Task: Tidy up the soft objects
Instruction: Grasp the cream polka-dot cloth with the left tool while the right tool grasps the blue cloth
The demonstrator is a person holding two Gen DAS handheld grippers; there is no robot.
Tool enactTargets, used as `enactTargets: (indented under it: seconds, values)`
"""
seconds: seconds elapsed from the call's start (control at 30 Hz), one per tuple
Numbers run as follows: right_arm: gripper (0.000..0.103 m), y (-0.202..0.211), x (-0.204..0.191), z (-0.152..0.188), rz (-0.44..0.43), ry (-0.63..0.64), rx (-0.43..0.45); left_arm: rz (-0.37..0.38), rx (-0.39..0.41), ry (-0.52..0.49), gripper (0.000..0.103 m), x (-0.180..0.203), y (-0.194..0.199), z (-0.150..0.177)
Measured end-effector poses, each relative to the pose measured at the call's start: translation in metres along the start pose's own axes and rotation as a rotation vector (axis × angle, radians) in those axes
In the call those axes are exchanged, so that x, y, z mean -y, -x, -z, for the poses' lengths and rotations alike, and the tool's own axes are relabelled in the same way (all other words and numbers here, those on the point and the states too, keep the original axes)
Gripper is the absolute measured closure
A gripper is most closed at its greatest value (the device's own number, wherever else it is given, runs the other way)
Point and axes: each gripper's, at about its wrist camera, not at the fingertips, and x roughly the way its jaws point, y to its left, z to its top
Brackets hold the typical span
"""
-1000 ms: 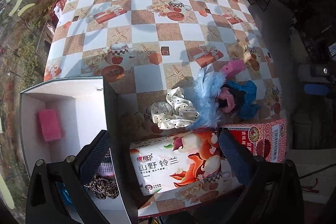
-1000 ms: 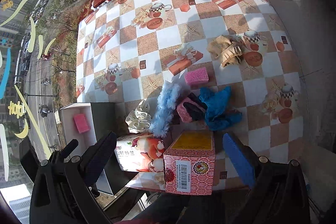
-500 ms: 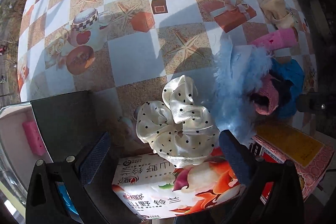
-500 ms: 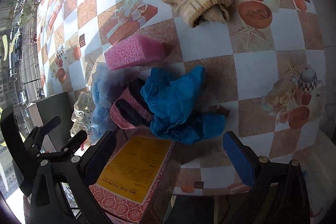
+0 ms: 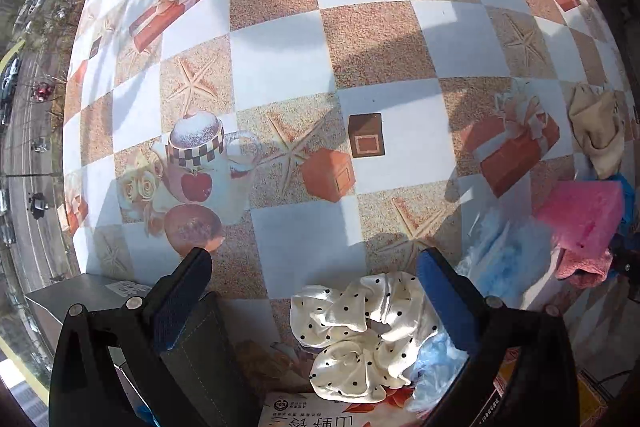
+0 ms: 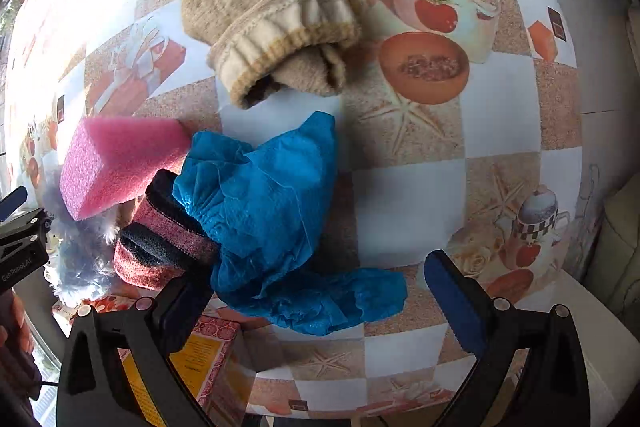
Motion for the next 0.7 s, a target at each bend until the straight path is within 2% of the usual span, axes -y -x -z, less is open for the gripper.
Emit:
enactTargets:
  seconds: [0.1,0.27,0.37,0.4,0.43,0.53,0.63,0.7]
  values:
    - [0.001,0.013,0.036,0.003,-0.092,-0.098,0.034,0.048,0.023,0.035,0.0,-0.01,0.02,0.005]
    - [0.001,0.022,0.079,0.021,-0.175,-0.222,0.066,0.103,-0.048,0.067,0.0,-0.02,0.016,0.035]
    - [0.001,0.02,0.096,0.023,-0.232,-0.287,0.063,0.088,-0.096,0.077,0.0,-0.021,0.001,0.045]
    - [0.001,0.019,0.096,0.021,-0.242,-0.29,0.06,0.055,-0.09,0.064,0.0,-0.019,-0.001,0.045]
    - [0.001,0.016,0.099,0.016,-0.242,-0.286,0.061,0.039,-0.085,0.055,0.0,-0.017,-0.002,0.045]
    - [0.001,0.011,0.087,-0.004,-0.236,-0.263,0.064,0.074,-0.107,0.073,0.0,-0.01,-0.007,0.039]
    - [0.001,0.0,0.077,-0.019,-0.222,-0.247,0.037,0.029,-0.104,0.062,0.0,-0.003,-0.011,0.039]
    - [0.001,-0.005,0.075,-0.022,-0.16,-0.243,0.019,-0.02,-0.099,0.035,0.0,0.004,-0.017,0.038]
